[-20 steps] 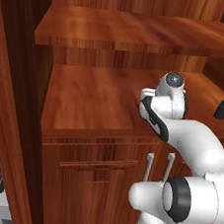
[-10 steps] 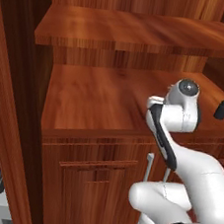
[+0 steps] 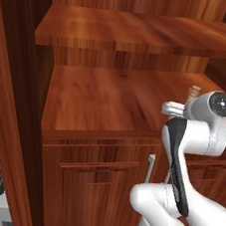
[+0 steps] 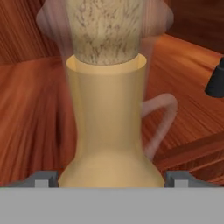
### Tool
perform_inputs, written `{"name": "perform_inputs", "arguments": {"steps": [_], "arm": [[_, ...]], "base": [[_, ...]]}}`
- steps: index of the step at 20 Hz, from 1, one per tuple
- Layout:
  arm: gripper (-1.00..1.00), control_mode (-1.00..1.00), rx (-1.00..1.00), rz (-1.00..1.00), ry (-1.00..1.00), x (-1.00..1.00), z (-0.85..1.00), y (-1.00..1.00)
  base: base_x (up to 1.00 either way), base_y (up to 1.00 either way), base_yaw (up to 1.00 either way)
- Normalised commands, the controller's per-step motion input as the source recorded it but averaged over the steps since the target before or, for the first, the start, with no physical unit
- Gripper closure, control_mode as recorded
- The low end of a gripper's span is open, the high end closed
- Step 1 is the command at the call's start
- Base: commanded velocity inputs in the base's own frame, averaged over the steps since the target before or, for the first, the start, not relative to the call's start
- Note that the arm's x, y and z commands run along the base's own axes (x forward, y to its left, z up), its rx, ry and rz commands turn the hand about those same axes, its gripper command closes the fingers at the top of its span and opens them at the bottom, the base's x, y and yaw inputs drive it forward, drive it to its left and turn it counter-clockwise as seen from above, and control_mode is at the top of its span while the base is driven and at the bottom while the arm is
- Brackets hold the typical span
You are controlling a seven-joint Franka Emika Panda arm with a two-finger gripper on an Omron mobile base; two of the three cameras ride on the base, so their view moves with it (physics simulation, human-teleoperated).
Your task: Retrieve the bottle and the shaker from the cabinet and place them next to the mixing bowl on the counter. Then add garlic from the fridge to the mixing bowl.
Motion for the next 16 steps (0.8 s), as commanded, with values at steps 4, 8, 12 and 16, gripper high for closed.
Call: {"name": "perform_inputs", "arguments": {"steps": [4, 8, 12, 16], "arm": [[1.00, -1.00, 0.00, 0.01, 0.00, -0.99, 0.88, 0.00], [1.00, -1.00, 0.00, 0.04, 0.12, -0.61, 0.55, 0.00], [1.00, -1.00, 0.00, 0.01, 0.05, -0.05, 0.01, 0.00], [1.00, -1.00, 0.00, 0.00, 0.00, 0.00, 0.00, 0.00]], "base": [[0.00, 0.00, 0.00], [0.00, 0.00, 0.00], [0.00, 0.00, 0.00], [0.00, 0.00, 0.00]]}}
